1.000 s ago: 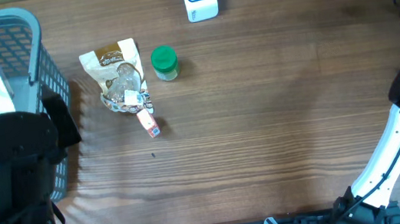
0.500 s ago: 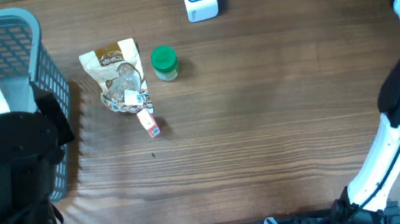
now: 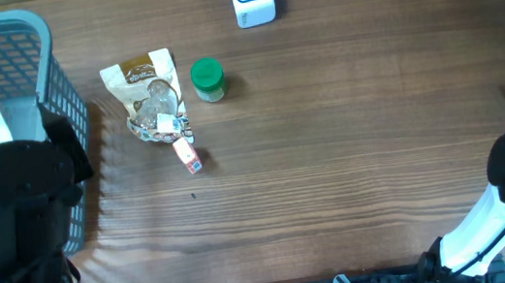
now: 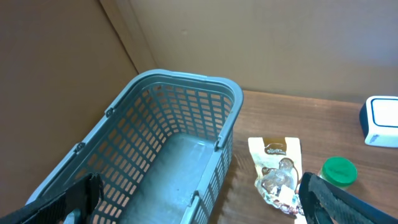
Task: Scan the item barcode
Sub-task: 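Move the right gripper left toward the green-lidded jar, then close the right gripper on the green-lidded jar and lift it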
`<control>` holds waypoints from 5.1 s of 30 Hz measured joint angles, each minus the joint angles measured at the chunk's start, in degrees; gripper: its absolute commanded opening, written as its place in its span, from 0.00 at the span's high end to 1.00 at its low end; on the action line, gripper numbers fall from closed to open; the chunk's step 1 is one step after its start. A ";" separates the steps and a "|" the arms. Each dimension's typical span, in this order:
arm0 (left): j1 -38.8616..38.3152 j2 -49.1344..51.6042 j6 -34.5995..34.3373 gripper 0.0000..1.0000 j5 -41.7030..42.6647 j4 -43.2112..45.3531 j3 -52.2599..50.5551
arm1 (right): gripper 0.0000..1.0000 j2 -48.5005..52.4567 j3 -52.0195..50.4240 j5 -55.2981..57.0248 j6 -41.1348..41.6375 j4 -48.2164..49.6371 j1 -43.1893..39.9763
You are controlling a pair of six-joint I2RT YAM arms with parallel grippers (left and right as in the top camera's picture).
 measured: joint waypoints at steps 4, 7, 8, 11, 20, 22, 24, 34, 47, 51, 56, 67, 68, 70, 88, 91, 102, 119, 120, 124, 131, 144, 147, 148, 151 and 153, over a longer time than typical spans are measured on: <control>0.00 0.00 0.00 0.00 0.00 0.07 -0.02 | 0.57 0.42 -0.63 20.70 -21.29 -14.38 0.07; 0.00 0.00 0.00 0.00 0.00 0.09 -0.02 | 0.57 0.39 -0.63 32.39 -29.42 -20.55 -0.37; 0.00 0.00 0.00 0.00 0.00 0.09 -0.02 | 0.57 0.39 -0.63 35.78 -31.12 -21.55 -0.42; 0.00 0.00 0.00 0.00 0.00 0.09 -0.02 | 0.57 0.39 -0.63 44.41 -33.94 -27.28 -0.46; 0.00 0.00 0.00 0.00 0.00 0.09 -0.02 | 0.58 0.39 -0.66 71.38 -35.91 -40.19 -0.81; 0.00 0.00 0.00 0.00 0.00 0.09 -0.02 | 0.58 0.39 -1.38 77.09 -34.99 -41.83 -1.49; 0.00 0.00 0.00 0.00 0.00 0.11 -0.02 | 0.58 0.39 -3.91 80.91 -33.57 -41.79 -2.91; 0.00 0.00 -0.02 0.00 0.02 0.09 -0.07 | 0.42 0.39 -25.68 85.22 -34.21 -14.73 -10.27; 0.00 0.00 -0.02 0.00 1.99 0.11 -0.07 | 0.00 -25.57 -25.33 66.97 -45.86 -18.53 3.45; 0.00 0.22 -0.02 0.00 11.23 0.09 -0.07 | 0.00 -20.90 -24.59 60.22 -47.34 -23.34 31.67; 0.00 0.33 -0.04 0.00 15.78 0.11 -0.07 | 0.00 -11.30 -21.97 60.50 -46.42 -22.03 51.78; 0.04 0.31 -0.04 0.00 17.73 0.13 -2.80 | 0.00 2.40 -19.39 57.75 -53.51 -1.11 58.01; 0.04 0.31 -0.02 0.00 17.73 0.13 -3.96 | 0.00 3.56 -19.28 57.59 -53.53 0.37 58.12; 0.04 0.50 -0.02 0.00 17.70 0.09 -6.56 | 0.00 6.95 -19.28 57.53 -53.72 2.21 58.16; 0.04 0.74 -0.02 0.00 17.25 0.09 -8.15 | 0.21 13.88 -19.30 60.72 -59.23 -1.66 58.18; 0.04 0.74 -0.02 0.00 17.25 0.09 -8.15 | 0.35 13.88 -19.30 61.02 -60.26 -1.31 58.27; 0.04 0.74 -0.02 0.00 17.22 0.66 -8.15 | 0.44 13.05 -19.08 60.94 -60.37 -5.03 57.92; 0.04 17.33 -0.07 0.00 16.85 7.52 -8.33 | 0.09 -1.49 -18.99 58.25 -69.64 -44.44 52.41; 0.04 17.59 -0.04 0.00 16.83 8.52 -8.46 | 0.06 -1.49 -18.99 58.23 -69.51 -44.06 52.41; 0.04 17.11 -2.60 0.00 13.18 9.20 -8.48 | 0.00 -1.49 -18.99 58.73 -68.15 -39.74 52.41; 0.04 12.09 -7.63 0.00 7.50 8.52 -8.48 | 0.00 -1.49 -19.87 64.89 -62.23 -38.23 52.06; 0.04 12.09 -24.94 0.00 7.78 0.28 -10.99 | 0.00 -1.38 -20.61 67.82 -49.24 -39.21 50.12; 0.04 12.35 -28.13 0.00 8.26 2.51 -17.99 | 0.00 1.49 -20.61 67.98 -62.71 -38.18 47.04; 0.04 12.46 -28.57 0.00 8.26 3.41 -20.04 | 0.00 2.60 -20.61 67.91 -66.64 -37.70 46.51; 0.04 12.52 -29.05 0.00 8.37 6.12 -24.74 | 0.00 4.72 -20.61 66.27 -74.79 -35.10 46.64; 0.04 12.57 -29.62 0.00 8.41 7.06 -26.34 | 0.00 5.88 -20.61 65.07 -77.70 -33.03 46.73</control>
